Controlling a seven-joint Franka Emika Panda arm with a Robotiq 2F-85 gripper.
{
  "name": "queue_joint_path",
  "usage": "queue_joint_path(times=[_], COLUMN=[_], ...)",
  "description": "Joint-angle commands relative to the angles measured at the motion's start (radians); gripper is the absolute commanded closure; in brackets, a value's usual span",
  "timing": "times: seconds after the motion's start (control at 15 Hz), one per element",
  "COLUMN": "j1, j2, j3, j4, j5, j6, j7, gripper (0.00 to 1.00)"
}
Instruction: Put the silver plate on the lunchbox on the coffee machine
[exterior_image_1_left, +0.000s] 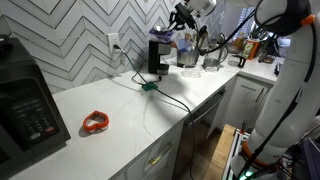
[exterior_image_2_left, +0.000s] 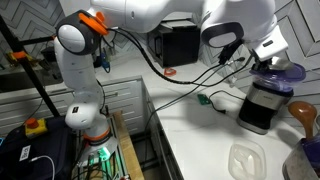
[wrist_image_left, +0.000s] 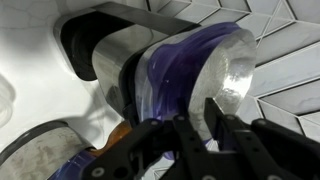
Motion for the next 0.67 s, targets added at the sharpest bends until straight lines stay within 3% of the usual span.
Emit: queue_joint_path(times=[0.0,0.27,0.4,0.47,0.53,0.6], j1=[0.0,-0.008,-0.018,-0.016,-0.007,-0.007], j2=[-0.029,-0.113,-0.194,-0.231,-0.123,-0.158], j3=[-0.005,-0.014,-0.015,-0.024,-0.021,-0.027], j4=[-0.023,-0.045,-0.075,-0.087,-0.001,-0.011], j5=[-0.018,-0.023,0.108,0.147,0.077,0.108], j6=[0.011,-0.013,-0.059,-0.081,-0.039,-0.059], j7=[0.016,-0.025,-0.203,-0.26,-0.143,-0.191], gripper=[0.43,0.12,0.0,0.0,0.08,0.01])
